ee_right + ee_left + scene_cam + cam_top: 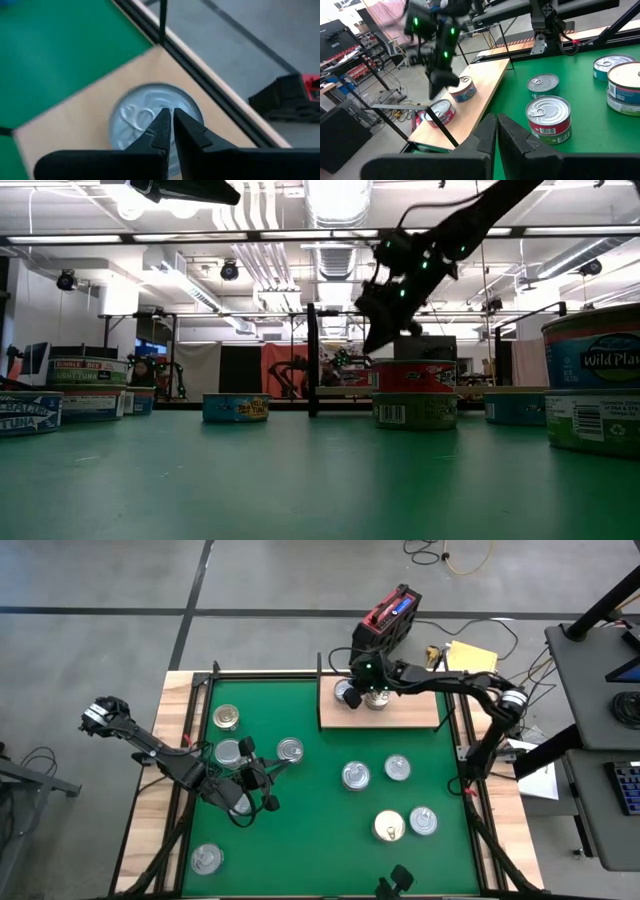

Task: Stack canned seafood by type on shelf
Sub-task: Put the red tuna can on the shelf

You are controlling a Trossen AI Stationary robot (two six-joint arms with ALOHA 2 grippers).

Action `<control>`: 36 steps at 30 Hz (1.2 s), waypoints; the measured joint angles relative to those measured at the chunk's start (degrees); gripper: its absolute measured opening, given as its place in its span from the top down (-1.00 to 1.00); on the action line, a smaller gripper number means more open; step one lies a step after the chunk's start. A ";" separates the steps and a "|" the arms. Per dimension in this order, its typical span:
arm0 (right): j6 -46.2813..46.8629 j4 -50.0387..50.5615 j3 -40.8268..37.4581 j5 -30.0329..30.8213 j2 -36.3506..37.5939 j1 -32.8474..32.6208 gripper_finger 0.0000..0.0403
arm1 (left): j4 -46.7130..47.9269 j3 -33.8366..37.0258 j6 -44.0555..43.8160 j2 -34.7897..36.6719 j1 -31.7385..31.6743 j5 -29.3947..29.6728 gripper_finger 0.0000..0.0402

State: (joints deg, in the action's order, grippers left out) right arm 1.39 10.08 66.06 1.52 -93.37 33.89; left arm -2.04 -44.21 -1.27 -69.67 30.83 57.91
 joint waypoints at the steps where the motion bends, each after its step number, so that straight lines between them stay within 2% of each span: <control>1: 0.06 1.20 0.00 -0.02 1.13 -0.24 0.94 | 0.01 0.00 -0.12 0.00 0.00 -0.02 1.00; 8: 1.57 9.66 -0.26 -0.24 2.85 -1.01 0.94 | 0.02 0.00 -0.14 0.00 0.00 -0.02 1.00; 18: 0.96 4.57 -1.07 -0.02 -1.57 -0.98 0.94 | 0.02 0.00 -0.33 0.00 0.00 -0.02 1.00; 36: 1.54 -0.49 -1.05 0.09 -4.57 -0.85 0.94 | 0.04 0.09 -0.29 -0.69 0.00 0.00 1.00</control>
State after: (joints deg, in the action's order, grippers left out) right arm 2.93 9.59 65.01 1.61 -97.94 33.04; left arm -2.00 -44.12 -1.56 -70.36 30.83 57.91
